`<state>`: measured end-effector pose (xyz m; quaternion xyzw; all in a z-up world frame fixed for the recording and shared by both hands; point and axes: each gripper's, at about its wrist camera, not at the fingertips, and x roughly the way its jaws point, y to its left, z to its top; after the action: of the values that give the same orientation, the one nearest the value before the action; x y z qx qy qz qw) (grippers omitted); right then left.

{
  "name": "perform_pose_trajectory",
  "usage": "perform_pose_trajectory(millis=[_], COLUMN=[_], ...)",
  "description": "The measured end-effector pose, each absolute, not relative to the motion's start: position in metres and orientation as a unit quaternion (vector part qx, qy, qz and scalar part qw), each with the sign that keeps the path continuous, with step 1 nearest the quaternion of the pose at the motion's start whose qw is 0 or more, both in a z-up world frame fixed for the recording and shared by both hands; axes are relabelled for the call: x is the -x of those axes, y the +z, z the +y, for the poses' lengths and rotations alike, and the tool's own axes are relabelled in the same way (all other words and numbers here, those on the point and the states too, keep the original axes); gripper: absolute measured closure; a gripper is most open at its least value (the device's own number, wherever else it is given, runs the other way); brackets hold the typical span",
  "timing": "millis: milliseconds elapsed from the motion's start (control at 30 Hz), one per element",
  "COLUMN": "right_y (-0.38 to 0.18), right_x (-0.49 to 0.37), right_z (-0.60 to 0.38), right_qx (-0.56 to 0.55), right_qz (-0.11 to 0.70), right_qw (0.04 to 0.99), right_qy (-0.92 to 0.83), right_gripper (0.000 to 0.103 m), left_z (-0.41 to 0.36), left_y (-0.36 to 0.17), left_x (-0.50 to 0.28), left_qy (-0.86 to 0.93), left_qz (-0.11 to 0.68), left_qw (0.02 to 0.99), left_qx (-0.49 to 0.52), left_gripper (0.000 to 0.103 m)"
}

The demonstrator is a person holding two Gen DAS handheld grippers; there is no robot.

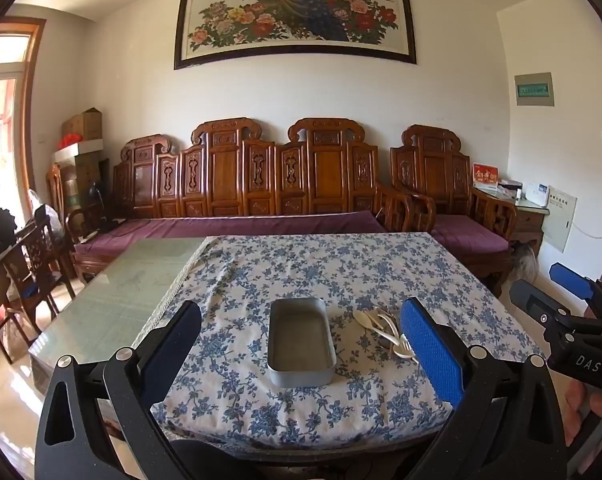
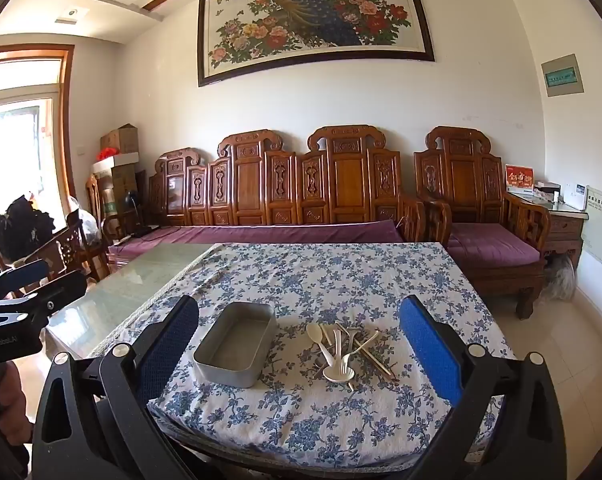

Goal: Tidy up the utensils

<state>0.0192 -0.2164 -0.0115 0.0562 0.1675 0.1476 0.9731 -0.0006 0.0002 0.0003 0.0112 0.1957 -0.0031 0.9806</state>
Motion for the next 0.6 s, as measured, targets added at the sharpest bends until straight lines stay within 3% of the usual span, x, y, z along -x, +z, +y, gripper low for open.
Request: perform_pose_trajectory(millis=[600], right_y=[-0.009], right_x=[-0.013], right_z=[-0.187], right_qx=[-0.055], right_qz=[0.164], right_qw=[0.974], right_qy=[0.149], right_gripper=[0.003], left_z=[-0.004], left_y=[0.000], left_x=[0.001], left_qy=[-0.004], left_qz=[0.194], left_qw=[0.981], left_qx=[-0.012], left_gripper=[0.007])
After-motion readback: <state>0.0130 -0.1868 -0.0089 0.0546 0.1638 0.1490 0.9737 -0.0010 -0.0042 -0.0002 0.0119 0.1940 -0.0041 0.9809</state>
